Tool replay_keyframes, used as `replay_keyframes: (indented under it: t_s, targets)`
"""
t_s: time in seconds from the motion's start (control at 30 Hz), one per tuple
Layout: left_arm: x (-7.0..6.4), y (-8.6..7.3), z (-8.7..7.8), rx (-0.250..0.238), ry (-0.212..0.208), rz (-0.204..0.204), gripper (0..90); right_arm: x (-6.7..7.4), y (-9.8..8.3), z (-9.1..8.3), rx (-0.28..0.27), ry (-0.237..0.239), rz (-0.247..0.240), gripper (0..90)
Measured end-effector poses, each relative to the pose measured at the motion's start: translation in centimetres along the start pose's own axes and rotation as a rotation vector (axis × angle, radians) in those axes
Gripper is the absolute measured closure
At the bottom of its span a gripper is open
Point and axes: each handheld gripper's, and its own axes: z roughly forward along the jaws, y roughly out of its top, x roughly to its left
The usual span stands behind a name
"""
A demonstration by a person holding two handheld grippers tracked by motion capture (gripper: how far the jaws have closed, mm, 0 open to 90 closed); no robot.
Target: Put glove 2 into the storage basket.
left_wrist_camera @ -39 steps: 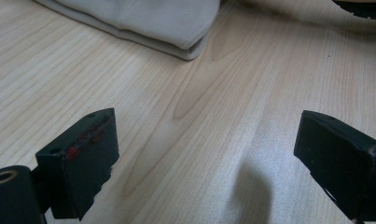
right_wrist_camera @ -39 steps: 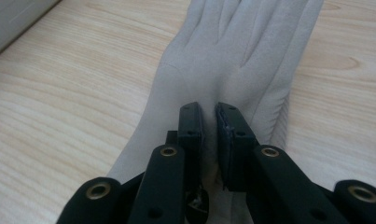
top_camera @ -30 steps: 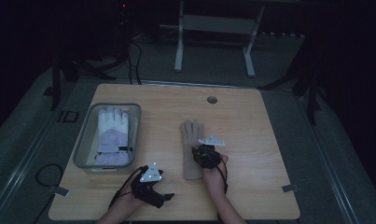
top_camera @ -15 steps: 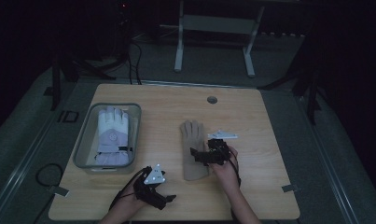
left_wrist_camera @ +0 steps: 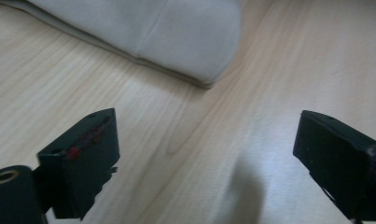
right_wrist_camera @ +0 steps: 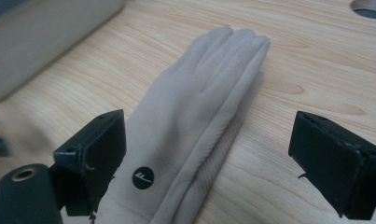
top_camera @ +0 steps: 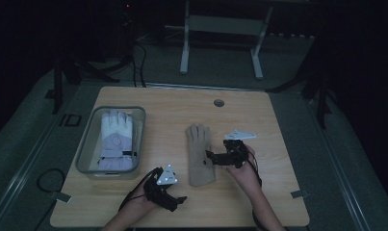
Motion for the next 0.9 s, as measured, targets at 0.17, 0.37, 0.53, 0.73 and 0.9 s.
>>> replay_keyframes:
  t_s: [0.17,0.37,0.53,0.73,0.9]
  targets:
    - [0.6,1.1,0.6,0.001,-0.025,0.014,14.0,-1.1,0.8,0.3,-0.014,-0.009,0.003,14.2]
    - [0.8,3.1,1.5,-0.016,-0.054,0.071,14.4,-2.5,2.3,1.7,-0.011,0.012,0.016,18.3]
    - [0.5,5.0,3.0,-0.003,-0.092,0.139,14.8,-3.1,3.4,3.4,0.005,0.034,0.029,18.4]
    - [0.6,6.1,5.4,0.033,-0.102,0.168,19.5,-3.6,3.9,5.7,0.051,0.065,0.055,16.4]
    - [1.4,6.0,6.3,0.048,-0.112,0.149,26.8,-4.0,3.2,7.6,0.117,0.099,0.085,16.6]
